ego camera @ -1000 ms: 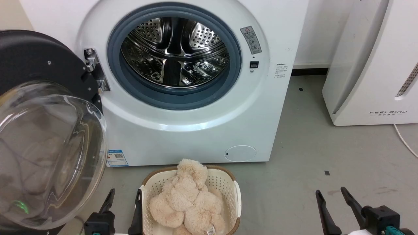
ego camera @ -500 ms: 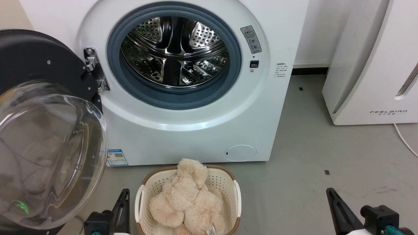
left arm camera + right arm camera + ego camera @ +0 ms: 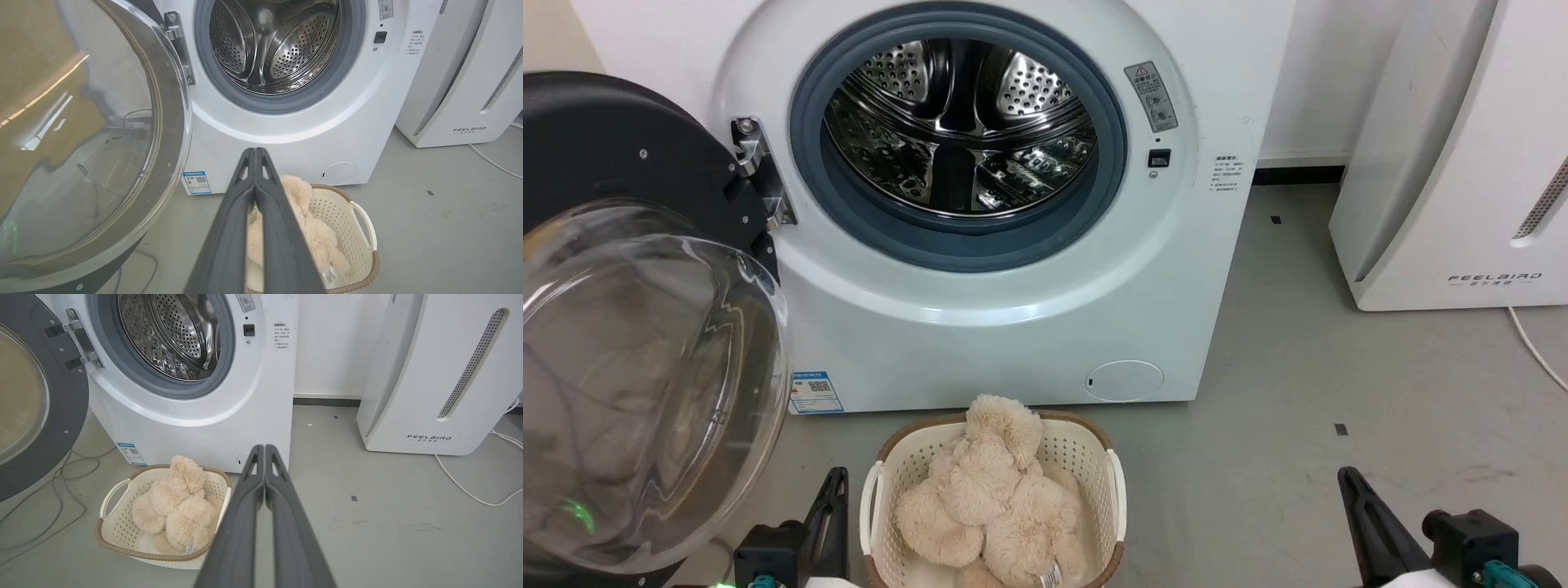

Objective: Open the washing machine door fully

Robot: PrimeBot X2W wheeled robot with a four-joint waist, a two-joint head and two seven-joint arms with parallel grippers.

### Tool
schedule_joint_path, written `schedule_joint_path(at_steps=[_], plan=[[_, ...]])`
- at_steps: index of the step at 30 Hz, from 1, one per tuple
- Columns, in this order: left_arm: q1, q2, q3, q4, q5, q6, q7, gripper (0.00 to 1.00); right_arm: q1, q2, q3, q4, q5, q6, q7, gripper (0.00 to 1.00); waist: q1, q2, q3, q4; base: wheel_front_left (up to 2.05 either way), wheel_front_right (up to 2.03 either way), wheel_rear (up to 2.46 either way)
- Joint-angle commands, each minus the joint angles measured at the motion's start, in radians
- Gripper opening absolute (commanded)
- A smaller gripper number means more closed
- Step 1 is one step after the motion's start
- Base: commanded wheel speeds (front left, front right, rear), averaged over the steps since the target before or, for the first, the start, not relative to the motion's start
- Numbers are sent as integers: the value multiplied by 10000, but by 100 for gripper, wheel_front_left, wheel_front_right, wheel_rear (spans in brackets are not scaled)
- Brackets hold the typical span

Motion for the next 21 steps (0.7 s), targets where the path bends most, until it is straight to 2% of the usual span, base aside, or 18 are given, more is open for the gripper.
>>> schedule_joint_path(at_steps=[1,21], plan=[[-196,-38,62,-7,103,-57,32,0,-234,6,2,28,-90,2,1,0,0,0,4,3,0,0,0],[-382,-327,395,-16,427,-373,193,0,-476,10,7,88,-239,3,4,0,0,0,58,33,0,0,0]])
